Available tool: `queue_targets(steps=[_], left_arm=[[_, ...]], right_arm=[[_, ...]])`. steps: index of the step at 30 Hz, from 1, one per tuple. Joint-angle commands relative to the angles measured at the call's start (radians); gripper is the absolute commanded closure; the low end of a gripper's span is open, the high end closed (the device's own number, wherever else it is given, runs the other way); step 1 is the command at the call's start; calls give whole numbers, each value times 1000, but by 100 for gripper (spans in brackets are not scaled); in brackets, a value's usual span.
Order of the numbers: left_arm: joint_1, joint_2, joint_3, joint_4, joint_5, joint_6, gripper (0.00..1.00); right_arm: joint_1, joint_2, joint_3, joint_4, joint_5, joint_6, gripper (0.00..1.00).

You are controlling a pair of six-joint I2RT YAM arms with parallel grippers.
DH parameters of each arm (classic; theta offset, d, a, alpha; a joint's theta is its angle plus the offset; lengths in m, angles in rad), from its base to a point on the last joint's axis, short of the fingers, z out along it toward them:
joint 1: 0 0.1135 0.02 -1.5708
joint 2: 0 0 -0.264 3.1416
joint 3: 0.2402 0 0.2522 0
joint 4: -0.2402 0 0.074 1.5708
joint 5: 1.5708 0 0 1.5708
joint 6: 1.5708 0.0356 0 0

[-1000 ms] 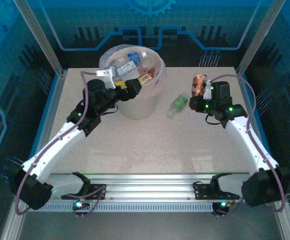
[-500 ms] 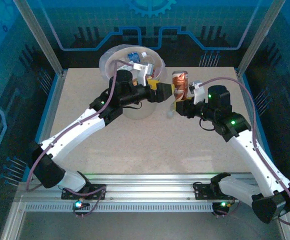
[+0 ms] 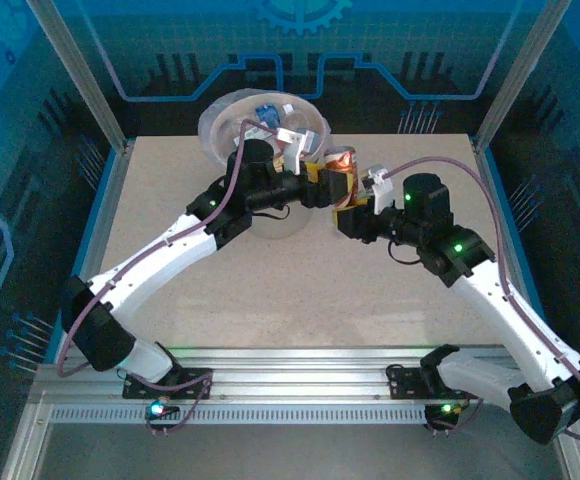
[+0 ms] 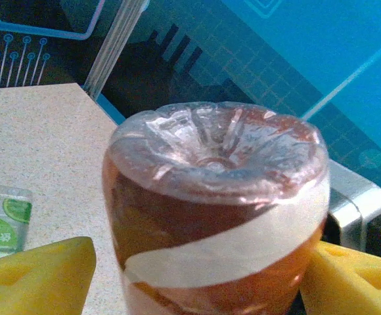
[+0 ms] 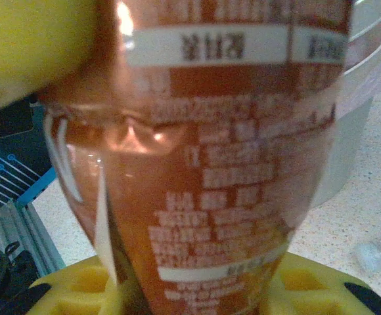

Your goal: Put the plastic bottles in the bin

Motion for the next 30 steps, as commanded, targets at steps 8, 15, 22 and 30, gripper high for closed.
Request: queue_targets(steps=[8, 15, 22, 30], left_arm=[[0, -26, 0, 24, 4, -13, 58], [36, -65, 10, 23, -45, 0, 73], [204, -104, 128, -107, -67, 80, 77], [374, -54, 370, -325, -99, 302, 77]], right_arm=[[47, 19, 55, 46, 2, -25, 81], [50, 7, 88, -12, 49, -37, 16], [49, -45, 109, -63, 96, -42, 0], [49, -79, 106, -100, 154, -39, 0]])
